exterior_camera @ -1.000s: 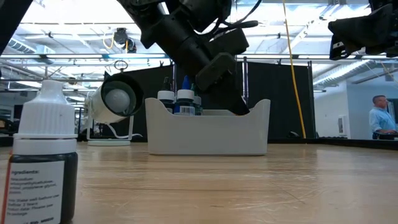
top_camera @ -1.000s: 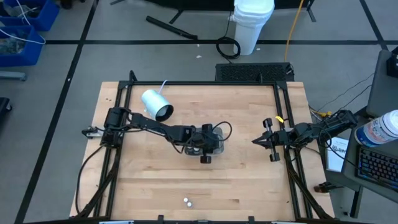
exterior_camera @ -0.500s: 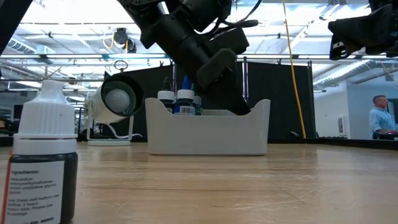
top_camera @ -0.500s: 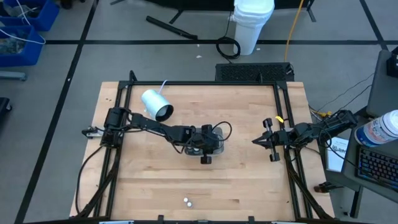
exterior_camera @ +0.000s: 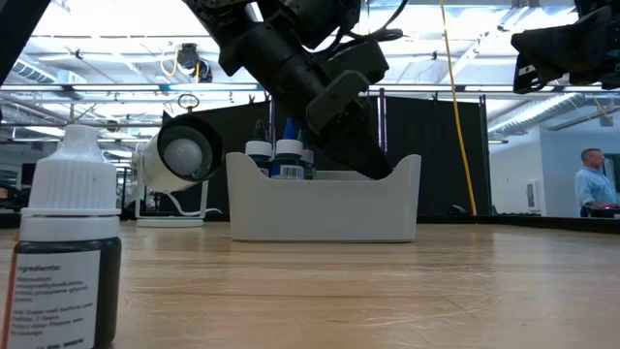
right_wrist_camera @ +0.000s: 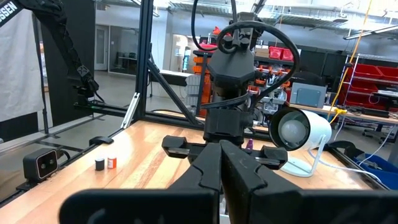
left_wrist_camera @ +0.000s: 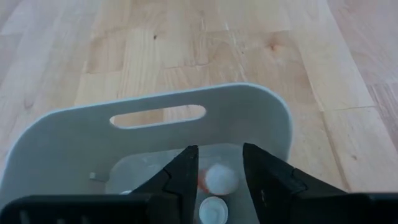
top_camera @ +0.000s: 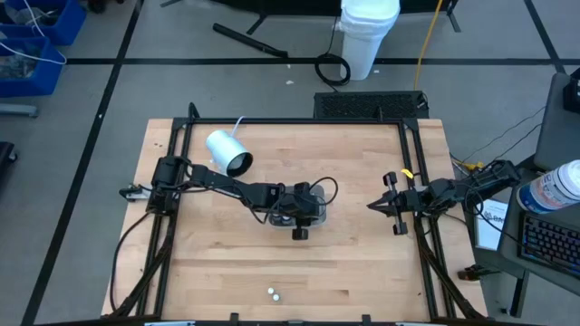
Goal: Pick & Place food coloring
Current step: Put the small orange food coloring bottle into the gray bin
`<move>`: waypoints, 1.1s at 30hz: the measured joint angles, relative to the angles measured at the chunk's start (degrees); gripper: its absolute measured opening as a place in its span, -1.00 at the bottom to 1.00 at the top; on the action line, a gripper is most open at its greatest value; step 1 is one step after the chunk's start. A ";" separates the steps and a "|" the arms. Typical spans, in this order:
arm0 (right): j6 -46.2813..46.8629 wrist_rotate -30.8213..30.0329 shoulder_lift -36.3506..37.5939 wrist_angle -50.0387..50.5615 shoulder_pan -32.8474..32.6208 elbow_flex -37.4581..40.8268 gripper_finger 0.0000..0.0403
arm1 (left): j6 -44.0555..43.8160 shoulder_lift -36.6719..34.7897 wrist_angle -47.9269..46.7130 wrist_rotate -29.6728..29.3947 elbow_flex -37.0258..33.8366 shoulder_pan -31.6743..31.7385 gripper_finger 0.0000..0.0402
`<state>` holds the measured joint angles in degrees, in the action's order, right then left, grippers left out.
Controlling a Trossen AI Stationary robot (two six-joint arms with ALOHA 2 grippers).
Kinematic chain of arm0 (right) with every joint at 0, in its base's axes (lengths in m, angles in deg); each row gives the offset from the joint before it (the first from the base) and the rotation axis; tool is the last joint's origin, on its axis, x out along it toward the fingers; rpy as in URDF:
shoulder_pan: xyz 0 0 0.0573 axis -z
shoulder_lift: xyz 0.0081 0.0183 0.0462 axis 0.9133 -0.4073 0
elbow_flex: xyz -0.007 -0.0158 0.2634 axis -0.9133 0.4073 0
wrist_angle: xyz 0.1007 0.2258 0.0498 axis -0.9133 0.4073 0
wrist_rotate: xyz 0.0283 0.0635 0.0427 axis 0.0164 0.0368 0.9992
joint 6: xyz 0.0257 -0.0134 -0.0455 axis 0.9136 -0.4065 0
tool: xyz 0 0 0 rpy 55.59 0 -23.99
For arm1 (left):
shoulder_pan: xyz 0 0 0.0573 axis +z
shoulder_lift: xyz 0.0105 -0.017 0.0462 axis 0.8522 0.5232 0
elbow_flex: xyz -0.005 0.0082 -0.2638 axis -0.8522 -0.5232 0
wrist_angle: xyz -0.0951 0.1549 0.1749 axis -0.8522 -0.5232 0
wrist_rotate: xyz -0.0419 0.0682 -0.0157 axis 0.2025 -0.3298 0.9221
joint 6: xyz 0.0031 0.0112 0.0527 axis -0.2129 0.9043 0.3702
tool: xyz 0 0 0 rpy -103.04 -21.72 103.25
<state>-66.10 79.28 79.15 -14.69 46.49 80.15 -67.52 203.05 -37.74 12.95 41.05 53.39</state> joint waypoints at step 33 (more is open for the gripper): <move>-0.04 0.22 -0.39 -0.50 -0.01 0.02 -1.00 | -5.89 -15.38 -22.88 -5.20 4.02 -30.36 -0.96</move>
<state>-66.15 79.49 78.76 -15.19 46.48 80.17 -73.41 187.67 -60.62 7.75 45.07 23.03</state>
